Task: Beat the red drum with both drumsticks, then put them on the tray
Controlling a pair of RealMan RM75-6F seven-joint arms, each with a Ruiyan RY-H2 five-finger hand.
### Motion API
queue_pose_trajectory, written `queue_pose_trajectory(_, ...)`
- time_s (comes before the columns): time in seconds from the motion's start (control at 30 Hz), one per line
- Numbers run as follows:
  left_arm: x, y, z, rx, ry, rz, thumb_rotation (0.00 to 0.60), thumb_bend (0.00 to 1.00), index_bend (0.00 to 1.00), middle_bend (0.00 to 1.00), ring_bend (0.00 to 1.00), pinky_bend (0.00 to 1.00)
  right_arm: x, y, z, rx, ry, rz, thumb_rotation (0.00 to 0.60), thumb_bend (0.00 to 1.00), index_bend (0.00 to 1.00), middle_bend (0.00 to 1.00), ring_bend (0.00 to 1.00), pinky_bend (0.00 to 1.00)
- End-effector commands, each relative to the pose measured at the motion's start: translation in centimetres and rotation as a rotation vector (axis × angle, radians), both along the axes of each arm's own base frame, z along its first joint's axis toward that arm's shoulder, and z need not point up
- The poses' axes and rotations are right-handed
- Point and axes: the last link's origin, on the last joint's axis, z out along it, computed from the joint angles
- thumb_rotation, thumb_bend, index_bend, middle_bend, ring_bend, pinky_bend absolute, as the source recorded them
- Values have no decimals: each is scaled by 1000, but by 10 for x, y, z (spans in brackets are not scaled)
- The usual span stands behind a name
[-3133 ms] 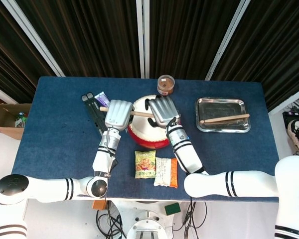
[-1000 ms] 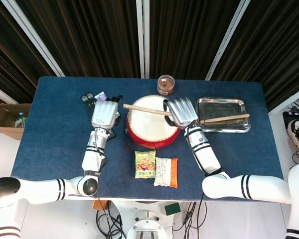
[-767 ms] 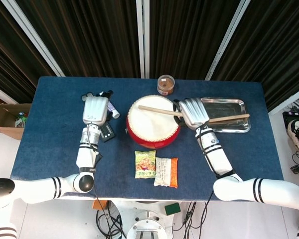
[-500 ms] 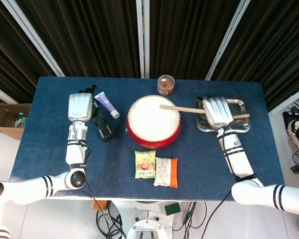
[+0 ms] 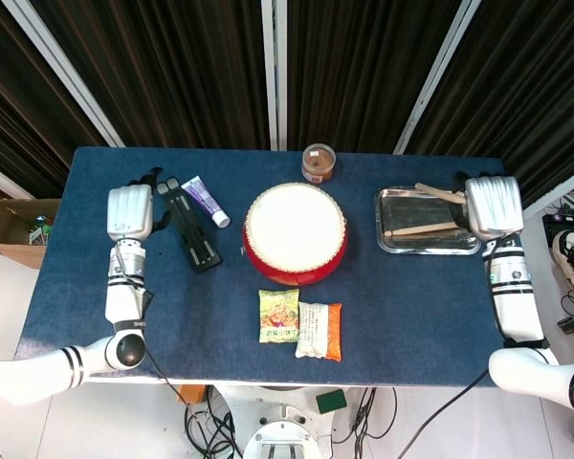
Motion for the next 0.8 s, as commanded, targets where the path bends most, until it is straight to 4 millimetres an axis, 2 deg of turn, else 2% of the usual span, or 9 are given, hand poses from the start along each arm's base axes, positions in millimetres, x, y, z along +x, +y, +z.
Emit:
queue_pose_trajectory(0.03,-2,-3,-1,-7,0,-5,600,244,183,329,401,724,-18,-5,-12,9,90,-52,600,634,924,720,557,622)
queue_pose_trajectory(0.17,-5,-8,0,-2,-5,-13,600,242,183,329,401,724,-28,-14,-28,30,173,-87,600,636,924,721,562,622)
queue_pose_trajectory(0.3,-9,-13,4,11,-21,-14,600,242,183,329,401,724,-29,-24,-46,50,286,-101,600,639,926,721,564,622)
queue_pose_trajectory(0.63,-29,-21,7,10,-40,28,600,242,182,329,399,718,-4,-45,-92,83,579,-56,600,643,931,722,562,594)
queue_pose_trajectory(0.8,-39,-24,7,1,-54,50,600,242,181,329,393,715,2,-51,-114,108,657,-49,600,644,932,722,558,586)
